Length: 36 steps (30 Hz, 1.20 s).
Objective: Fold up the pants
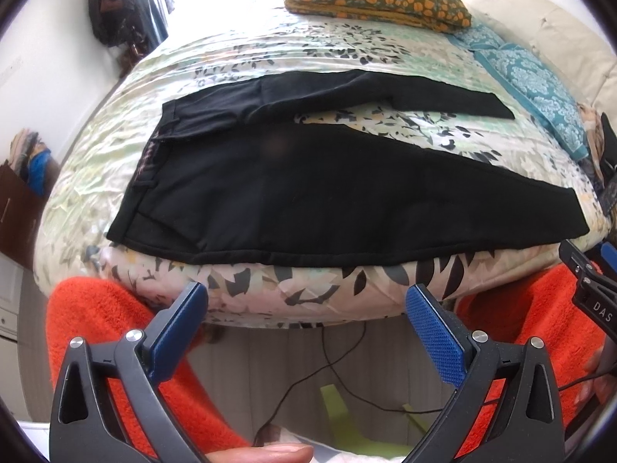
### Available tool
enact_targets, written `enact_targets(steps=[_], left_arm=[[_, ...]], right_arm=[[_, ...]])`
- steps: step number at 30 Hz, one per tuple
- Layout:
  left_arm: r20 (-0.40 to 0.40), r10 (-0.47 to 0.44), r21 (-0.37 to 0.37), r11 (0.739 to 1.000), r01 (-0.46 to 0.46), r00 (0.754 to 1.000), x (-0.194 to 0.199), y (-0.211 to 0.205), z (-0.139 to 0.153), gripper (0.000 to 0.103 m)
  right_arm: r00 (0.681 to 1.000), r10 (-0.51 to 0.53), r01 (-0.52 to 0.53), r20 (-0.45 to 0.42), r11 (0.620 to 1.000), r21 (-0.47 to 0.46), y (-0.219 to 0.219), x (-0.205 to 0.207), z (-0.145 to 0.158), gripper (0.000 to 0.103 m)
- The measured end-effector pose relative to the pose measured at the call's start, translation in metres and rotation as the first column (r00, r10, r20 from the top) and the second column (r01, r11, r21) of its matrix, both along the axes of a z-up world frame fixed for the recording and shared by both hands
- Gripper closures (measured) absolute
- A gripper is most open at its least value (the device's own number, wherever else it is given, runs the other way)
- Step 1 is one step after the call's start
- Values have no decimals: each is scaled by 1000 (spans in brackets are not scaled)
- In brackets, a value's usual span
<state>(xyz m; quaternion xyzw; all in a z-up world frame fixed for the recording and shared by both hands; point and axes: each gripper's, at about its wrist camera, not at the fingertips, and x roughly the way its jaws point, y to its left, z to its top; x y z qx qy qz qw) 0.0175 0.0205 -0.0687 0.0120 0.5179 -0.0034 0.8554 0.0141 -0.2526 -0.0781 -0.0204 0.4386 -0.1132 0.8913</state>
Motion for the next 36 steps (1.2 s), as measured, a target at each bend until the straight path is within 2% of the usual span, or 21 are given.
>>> enact_targets(steps=[10,14,17,20,25,27,29,31,34,36], left_arm=[[-41,22,33,999,-21,999,21,5,-22,1],[-32,44,76,996,-41,999,41,9,-34,1],[-10,72,119,990,-70,997,65,17,-45,1],[2,118,124,985,-118,993,99,32,-59,1],[39,174,137,974,-178,984,160,51,-83,1],[58,188,148,970,-195,980,185,55,-96,1],[56,215,163,962,-221,975,209,60,-112,1],[50,231,152,960,-236,972,226,62,-128,1],[81,227,141,961,-236,971,232,62,-145,0],[112,242,116,960,-254,964,227,62,-148,0]], right_arm=[[999,-20,20,-38,1000,-17,-6,15,-13,0],[998,-21,21,-54,1000,3,-10,25,-22,0],[997,9,-4,-79,998,60,-12,39,-32,0],[994,43,-34,-98,995,93,-16,59,-43,0],[993,22,-5,-120,990,143,-31,98,-62,0],[992,33,-8,-118,979,205,-41,113,-68,0],[993,49,-12,-105,946,325,-61,133,-74,0],[997,23,8,-71,914,405,-95,161,-76,0],[999,-51,40,10,888,458,-164,216,-77,0],[993,-112,84,29,868,490,-217,259,-83,0]])
